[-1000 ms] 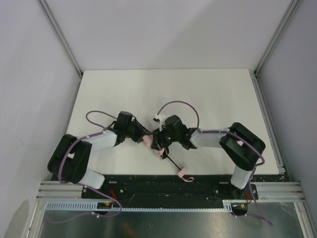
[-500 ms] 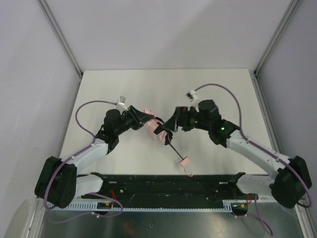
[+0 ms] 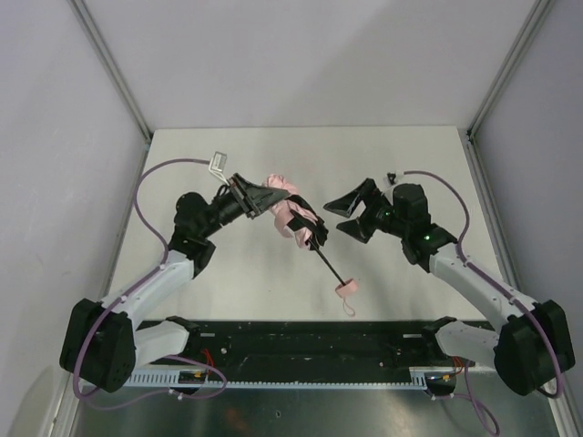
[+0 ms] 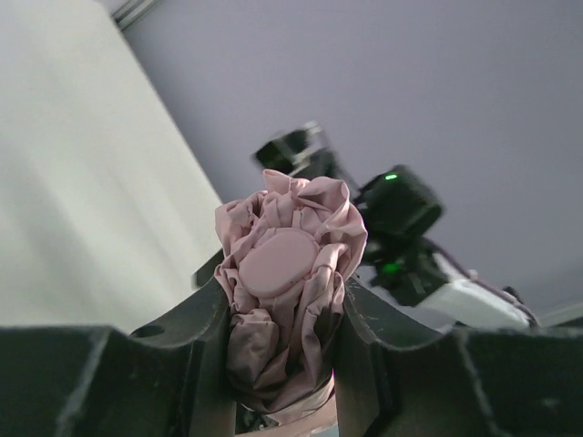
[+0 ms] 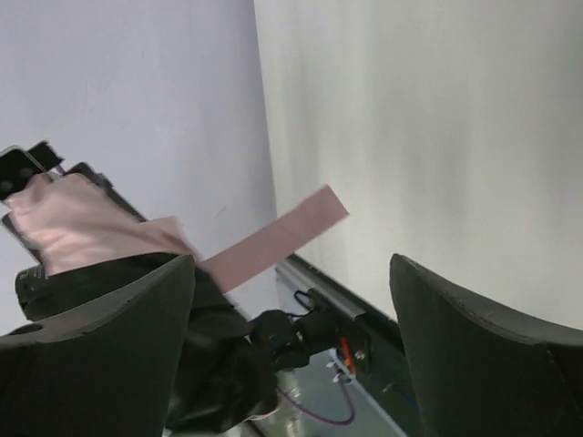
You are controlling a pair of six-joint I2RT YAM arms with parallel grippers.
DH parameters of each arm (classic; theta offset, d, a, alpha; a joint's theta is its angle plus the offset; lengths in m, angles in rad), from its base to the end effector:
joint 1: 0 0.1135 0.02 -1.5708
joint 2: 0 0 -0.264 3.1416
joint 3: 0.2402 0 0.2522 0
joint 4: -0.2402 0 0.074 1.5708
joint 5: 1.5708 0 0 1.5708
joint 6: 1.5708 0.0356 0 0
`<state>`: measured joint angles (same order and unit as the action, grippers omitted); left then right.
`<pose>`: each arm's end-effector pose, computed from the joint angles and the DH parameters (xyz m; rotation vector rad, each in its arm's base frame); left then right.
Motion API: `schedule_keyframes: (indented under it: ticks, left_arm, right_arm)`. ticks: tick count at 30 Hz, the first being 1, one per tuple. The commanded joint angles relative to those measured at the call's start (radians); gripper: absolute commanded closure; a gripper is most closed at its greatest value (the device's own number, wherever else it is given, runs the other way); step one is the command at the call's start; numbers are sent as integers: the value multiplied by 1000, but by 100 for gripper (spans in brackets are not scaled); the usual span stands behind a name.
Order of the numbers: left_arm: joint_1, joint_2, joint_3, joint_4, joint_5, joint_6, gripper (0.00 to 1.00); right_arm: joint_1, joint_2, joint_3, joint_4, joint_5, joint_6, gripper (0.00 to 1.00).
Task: Put away the umbrella
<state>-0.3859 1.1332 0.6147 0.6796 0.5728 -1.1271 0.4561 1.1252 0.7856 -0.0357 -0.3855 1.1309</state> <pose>0.2273 -0.1132 0.3000 -0.0619 1.6583 -1.6012 0.2246 0.1251 0.2875 0.4486 2.1543 1.3572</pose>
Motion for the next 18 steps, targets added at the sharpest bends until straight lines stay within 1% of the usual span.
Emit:
schedule_keyframes:
  ticks: [1, 4, 9, 13, 15, 18]
  left_arm:
    - [7, -24, 67, 209, 48, -105, 100]
    - [6, -8, 68, 294, 34, -162, 100]
    - [3, 24, 92, 382, 15, -235, 100]
    - [-3, 39, 106, 412, 4, -261, 100]
    - [-4, 46, 112, 424, -3, -276, 100]
    - [-5, 55, 121, 439, -5, -291, 100]
  right_arm:
    - [7, 55, -117, 340, -142, 260, 11]
    - [53, 92, -170, 540, -152, 390, 9]
    - [128, 211, -183, 746, -149, 567, 8]
    - [189, 327, -190, 946, -137, 717, 13]
    - [224, 369, -190, 1013, -125, 769, 16]
    - [256, 401, -192, 1056, -101, 798, 18]
